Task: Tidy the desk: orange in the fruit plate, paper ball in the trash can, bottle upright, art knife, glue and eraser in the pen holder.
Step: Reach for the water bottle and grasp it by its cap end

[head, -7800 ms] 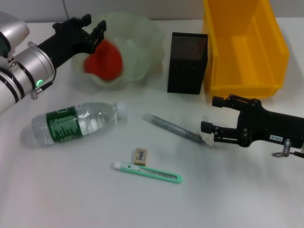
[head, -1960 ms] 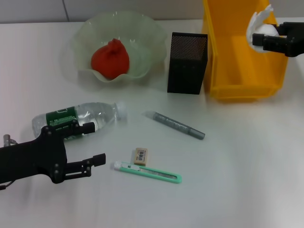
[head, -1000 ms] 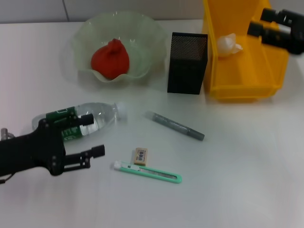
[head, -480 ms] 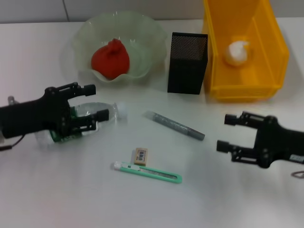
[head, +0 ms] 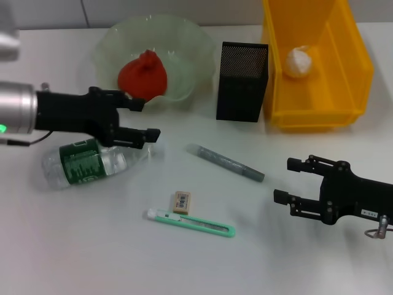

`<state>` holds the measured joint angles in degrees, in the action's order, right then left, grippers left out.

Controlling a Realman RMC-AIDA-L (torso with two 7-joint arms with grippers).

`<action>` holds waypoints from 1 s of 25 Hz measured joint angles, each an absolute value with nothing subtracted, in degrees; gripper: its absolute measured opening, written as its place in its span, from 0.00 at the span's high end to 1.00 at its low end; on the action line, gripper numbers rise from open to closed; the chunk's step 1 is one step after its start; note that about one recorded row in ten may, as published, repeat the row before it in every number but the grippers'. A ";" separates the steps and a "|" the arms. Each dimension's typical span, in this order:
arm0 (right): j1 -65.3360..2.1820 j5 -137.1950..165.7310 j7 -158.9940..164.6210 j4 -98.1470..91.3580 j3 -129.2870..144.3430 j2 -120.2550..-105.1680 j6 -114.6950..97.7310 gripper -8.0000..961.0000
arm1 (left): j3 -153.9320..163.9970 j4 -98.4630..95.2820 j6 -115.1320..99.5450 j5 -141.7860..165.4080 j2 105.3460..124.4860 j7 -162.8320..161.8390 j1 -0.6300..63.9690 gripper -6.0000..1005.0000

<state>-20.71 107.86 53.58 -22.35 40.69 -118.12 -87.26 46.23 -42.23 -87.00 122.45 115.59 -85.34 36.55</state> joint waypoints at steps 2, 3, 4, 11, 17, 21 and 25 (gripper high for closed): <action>-20.64 107.87 53.72 -22.33 40.57 -117.90 -87.57 0.21 | 46.22 -43.07 -86.41 127.43 116.00 -88.35 39.21 0.20; -20.61 107.88 53.84 -22.31 40.53 -117.81 -87.66 0.21 | 46.23 -43.37 -86.13 129.76 116.27 -89.70 40.17 0.20; -20.59 107.89 53.87 -22.31 40.51 -117.79 -87.72 0.21 | 46.23 -43.69 -85.55 132.61 116.67 -91.16 41.48 0.20; -20.57 107.93 54.47 -22.34 40.45 -117.68 -87.79 0.21 | 48.48 -43.95 -81.49 142.70 118.51 -94.90 45.52 0.20; -20.47 107.94 55.15 -22.31 40.43 -117.50 -87.88 0.21 | 55.27 -42.99 -77.24 142.68 118.62 -96.87 45.40 0.21; -20.47 107.83 55.38 -22.35 40.40 -117.43 -88.05 0.21 | 58.40 -41.43 -74.55 142.58 118.68 -97.25 45.59 0.22; -20.48 107.61 56.00 -22.51 40.34 -117.32 -88.47 0.21 | 60.98 -41.13 -72.67 142.39 118.80 -97.18 45.62 0.23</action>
